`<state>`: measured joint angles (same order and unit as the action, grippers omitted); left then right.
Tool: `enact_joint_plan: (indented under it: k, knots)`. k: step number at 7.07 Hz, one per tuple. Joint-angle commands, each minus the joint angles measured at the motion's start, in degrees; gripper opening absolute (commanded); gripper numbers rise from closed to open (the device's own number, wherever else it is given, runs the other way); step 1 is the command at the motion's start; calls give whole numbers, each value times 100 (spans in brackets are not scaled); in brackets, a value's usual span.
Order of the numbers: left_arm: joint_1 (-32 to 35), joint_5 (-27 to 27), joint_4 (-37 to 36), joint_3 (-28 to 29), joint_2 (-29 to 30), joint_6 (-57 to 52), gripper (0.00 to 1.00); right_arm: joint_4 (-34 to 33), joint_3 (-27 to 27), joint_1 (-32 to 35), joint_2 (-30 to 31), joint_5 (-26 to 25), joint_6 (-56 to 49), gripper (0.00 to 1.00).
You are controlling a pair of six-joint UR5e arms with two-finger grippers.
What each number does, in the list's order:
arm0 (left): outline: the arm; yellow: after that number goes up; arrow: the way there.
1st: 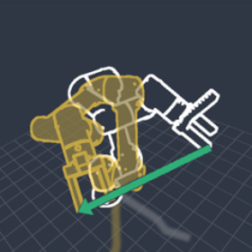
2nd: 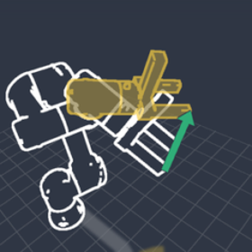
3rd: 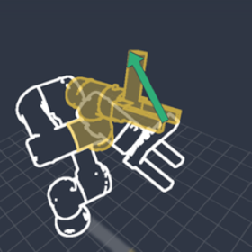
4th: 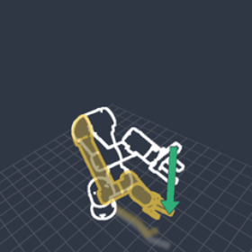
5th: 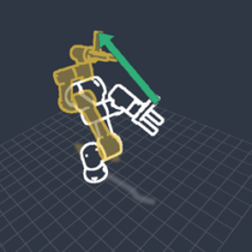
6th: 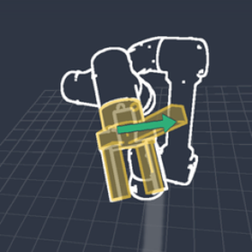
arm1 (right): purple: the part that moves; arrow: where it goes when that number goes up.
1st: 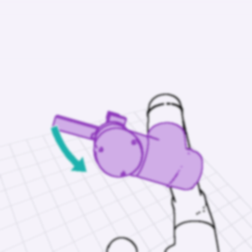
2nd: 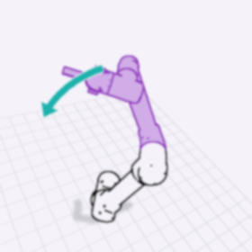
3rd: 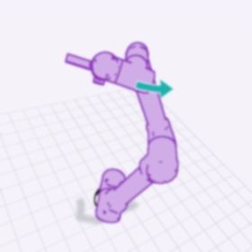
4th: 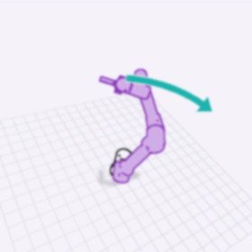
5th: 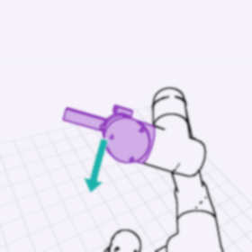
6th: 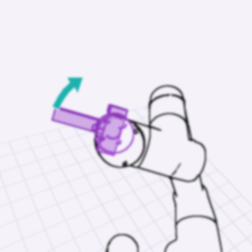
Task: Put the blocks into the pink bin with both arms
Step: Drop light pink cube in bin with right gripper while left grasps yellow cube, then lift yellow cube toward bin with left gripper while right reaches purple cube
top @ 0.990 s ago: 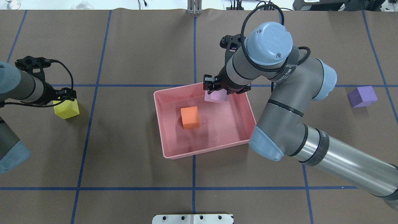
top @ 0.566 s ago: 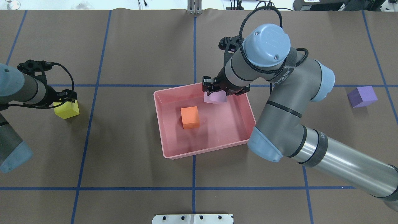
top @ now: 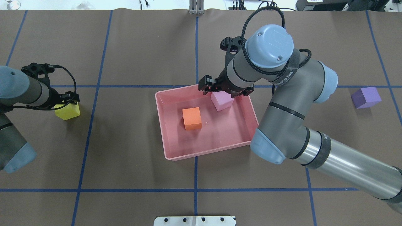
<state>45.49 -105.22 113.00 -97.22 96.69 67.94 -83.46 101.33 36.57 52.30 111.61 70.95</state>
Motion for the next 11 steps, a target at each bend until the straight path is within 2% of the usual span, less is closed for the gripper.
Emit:
enact_joint_plan:
  k: [1,2,3,5,7,9,10,11]
  knots:
    - [-84,-7,46,-59,8,9,60,49,1,8,9,1,-2,99]
    - [-76,-51,72,-121,-27,-61,1,49,10,8,17,1,-2,99]
    - [-58,-77,38,-182,-45,-70,0,57,10,17,17,1,-2,99]
    - [116,-427,-216,-1005,-473,-332,0,40,167,270,157,53,15,99]
    - [634,-1067,-996,-1675,-406,-351,0,-83,274,849,639,245,-124,99]
    - [907,-1542,-1026,-1730,6,-282,0,-135,221,1464,1201,492,-1559,99]
    - [1065,-1867,-1026,-1730,208,-211,0,-118,160,1850,1561,789,-2132,99]
    - [1058,-1905,-1035,-1695,445,198,0,-127,125,2202,1886,1001,-2878,99]
